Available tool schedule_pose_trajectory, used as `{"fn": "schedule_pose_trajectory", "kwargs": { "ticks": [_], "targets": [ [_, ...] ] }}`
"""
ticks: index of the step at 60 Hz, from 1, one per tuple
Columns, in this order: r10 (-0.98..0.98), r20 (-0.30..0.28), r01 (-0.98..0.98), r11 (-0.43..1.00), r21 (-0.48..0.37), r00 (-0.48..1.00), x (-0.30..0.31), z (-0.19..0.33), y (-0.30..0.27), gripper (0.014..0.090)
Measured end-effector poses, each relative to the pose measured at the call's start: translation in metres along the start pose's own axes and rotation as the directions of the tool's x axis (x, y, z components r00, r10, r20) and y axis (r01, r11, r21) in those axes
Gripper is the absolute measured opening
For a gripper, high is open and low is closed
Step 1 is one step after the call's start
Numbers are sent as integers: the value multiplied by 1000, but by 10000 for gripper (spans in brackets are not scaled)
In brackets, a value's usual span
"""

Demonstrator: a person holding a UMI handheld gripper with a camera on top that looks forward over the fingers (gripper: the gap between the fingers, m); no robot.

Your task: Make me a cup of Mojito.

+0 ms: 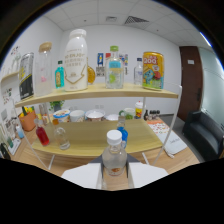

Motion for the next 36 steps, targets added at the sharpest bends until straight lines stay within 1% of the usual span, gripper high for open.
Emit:
{"fn": "schedule_pose_trajectory", "kwargs": {
  "ticks": [7,12,15,19,26,32,36],
  "targets": [
    [-67,-46,65,997,-45,997,23,1,27,343],
    [-134,-65,129,989,-69,989,34,6,42,342],
    [-211,-81,205,975,-84,974,39,9,49,341],
    [-371,-100,361,927,-104,923,46,15,53,343],
    [-630,-128,621,777,-109,766,51,22,48,342],
    [-810,-159,805,583,-108,565,50,26,39,342],
    [-896,-184,898,426,-109,403,48,27,31,340]
  ]
}}
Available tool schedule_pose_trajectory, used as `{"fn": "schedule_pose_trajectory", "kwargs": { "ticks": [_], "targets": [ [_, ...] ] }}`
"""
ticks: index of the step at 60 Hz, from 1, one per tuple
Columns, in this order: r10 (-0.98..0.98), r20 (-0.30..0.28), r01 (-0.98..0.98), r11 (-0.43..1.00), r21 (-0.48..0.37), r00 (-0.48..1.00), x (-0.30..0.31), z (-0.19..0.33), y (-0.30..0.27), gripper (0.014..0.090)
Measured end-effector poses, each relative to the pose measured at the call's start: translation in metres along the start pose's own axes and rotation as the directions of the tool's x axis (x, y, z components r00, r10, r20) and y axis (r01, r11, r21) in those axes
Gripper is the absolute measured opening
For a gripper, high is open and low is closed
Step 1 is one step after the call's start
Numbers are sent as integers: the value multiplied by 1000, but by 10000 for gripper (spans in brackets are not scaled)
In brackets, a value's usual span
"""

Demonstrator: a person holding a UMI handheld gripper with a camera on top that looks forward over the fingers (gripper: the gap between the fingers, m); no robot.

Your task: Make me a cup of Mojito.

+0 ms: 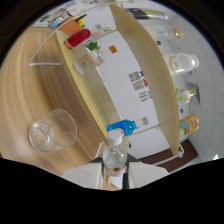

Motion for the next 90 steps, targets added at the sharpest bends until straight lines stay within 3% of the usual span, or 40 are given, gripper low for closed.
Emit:
{"fn": "schedule_pose_trajectory", "kwargs": {
  "ticks": [10,22,36,48,58,64,70,75,81,90],
  "targets": [
    [-371,-116,378,925,44,921,11,2,-18,341],
    [-675,-192,687,726,0,713,15,4,-32,341],
    [-803,-205,817,576,-27,559,13,6,-43,341],
    [-756,-182,768,640,-5,629,15,2,-40,343],
    [-465,-148,479,875,75,873,36,-13,-42,344],
    [-104,-54,112,979,173,993,47,-24,-49,342],
    [256,49,-261,939,223,965,56,-31,-49,345],
    [506,153,-527,827,193,849,50,-29,-40,346],
    [723,251,-759,646,83,643,23,-17,-23,345],
    [861,277,-876,470,-111,427,-37,11,10,343]
  ]
}}
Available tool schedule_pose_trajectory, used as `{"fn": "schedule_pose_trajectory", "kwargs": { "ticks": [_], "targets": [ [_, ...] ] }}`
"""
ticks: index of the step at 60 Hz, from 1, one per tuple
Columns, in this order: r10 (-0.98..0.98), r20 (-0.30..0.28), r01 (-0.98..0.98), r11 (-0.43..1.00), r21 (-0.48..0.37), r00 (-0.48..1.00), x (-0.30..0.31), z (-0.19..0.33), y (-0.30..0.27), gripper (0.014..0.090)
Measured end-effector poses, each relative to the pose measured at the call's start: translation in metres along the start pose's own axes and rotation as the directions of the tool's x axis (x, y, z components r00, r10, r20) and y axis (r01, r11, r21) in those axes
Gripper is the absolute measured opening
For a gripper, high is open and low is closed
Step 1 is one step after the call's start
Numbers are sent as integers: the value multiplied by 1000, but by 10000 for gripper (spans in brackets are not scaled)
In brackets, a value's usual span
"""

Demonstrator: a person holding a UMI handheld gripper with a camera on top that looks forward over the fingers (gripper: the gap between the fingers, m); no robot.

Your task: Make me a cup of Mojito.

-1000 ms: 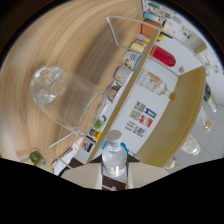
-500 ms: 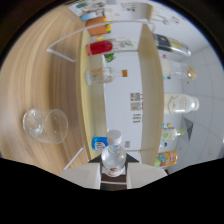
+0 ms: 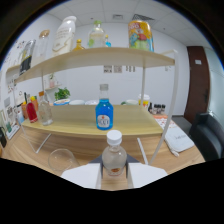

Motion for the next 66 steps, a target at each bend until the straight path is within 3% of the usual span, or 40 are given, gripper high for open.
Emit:
{"fn": "schedule_pose_trajectory", "kwargs": {
  "ticks": [17,49,54,57,60,66],
  "targets": [
    [87,0,-86,983,-159,996,8,40,83,342],
    [47,-13,-49,975,-219,999,-1,42,118,370],
    [44,-30,-49,976,-210,999,1,37,114,490],
    [44,-46,-53,977,-206,998,4,32,110,664],
    [45,-52,-55,979,-198,998,5,26,104,783],
    [32,-80,-45,986,-162,996,9,9,84,845]
  ]
}}
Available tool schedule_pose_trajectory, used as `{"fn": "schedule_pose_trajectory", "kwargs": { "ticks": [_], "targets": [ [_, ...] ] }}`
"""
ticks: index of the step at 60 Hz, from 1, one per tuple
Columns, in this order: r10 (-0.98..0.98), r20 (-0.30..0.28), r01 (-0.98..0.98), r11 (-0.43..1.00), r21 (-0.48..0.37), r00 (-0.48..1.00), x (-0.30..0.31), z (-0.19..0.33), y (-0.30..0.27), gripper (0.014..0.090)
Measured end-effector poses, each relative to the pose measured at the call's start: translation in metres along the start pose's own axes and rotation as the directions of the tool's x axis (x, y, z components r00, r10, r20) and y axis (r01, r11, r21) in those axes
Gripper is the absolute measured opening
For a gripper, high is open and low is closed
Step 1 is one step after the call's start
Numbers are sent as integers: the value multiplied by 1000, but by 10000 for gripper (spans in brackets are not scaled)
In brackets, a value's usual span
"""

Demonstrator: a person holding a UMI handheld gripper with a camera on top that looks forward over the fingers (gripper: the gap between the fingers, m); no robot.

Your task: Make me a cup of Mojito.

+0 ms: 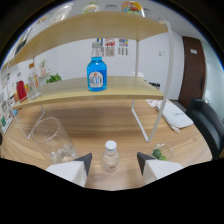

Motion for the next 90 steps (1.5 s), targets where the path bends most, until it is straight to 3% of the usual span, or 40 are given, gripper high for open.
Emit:
{"fn": "schedule_pose_trajectory", "kwargs": {
  "ticks": [18,53,78,90],
  "targets": [
    [-19,-49,25,992,124,999,-20,-89,-65,852],
    [-53,67,43,989,144,996,-152,-156,-76,861],
    [-76,161,28,959,281,984,-267,-225,-171,860],
    [-56,183,-12,937,350,982,-302,-223,-242,866]
  ]
}}
